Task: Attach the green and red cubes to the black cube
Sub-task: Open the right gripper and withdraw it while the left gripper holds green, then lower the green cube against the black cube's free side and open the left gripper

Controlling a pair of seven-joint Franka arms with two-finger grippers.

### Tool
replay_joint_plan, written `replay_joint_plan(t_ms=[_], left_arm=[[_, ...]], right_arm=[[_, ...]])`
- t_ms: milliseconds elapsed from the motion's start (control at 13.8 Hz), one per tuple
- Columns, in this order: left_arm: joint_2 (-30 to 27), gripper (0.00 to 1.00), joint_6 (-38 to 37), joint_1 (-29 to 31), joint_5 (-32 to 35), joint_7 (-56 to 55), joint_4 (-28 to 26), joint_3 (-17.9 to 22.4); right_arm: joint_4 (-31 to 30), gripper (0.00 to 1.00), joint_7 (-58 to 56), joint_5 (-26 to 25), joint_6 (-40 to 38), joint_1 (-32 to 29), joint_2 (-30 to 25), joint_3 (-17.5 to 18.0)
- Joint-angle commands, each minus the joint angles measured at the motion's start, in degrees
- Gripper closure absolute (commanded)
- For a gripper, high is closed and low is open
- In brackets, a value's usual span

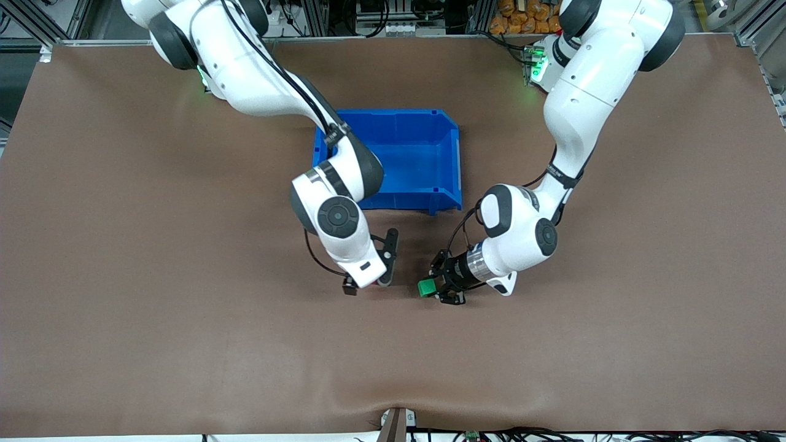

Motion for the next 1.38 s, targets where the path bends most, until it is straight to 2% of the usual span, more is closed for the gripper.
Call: replay_joint_plan(t_ms=[0,145,363,725,1088,1305], left_arm=[[2.93,1.0,2.43,-2.75,-0.5,-1.05,3.7,1.43],[3.98,1.0,2.61,-5.37,-0.42,-1.14,5.01,3.36],[5.92,1.0,2.61,-11.18,-0.5,-4.47,8.35,8.9],[5.75,1.0,-0.45,-12.07,-0.24,-4.74,8.54,9.35],[4.43,1.0,-8.01,-11.98,-0.15,-4.74,8.54,10.31],[3.99,1.0,-10.74,-11.9,-0.15,-4.66,8.54,10.4]], right_arm=[[-4.38,0.0,0.93,-0.4,-2.33,-0.6,-8.83,-5.33],[-4.47,0.0,0.93,-0.31,-4.88,-2.09,-12.26,-7.54],[-5.0,0.0,1.28,0.57,-10.32,-8.14,-16.57,-7.81],[-5.7,0.0,2.5,3.65,-18.24,-16.85,-21.94,-7.9],[-19.39,0.0,14.26,3.47,-18.95,-21.87,-35.29,-7.37],[-20.47,0.0,18.15,3.38,-21.23,-25.91,-37.41,-7.2]])
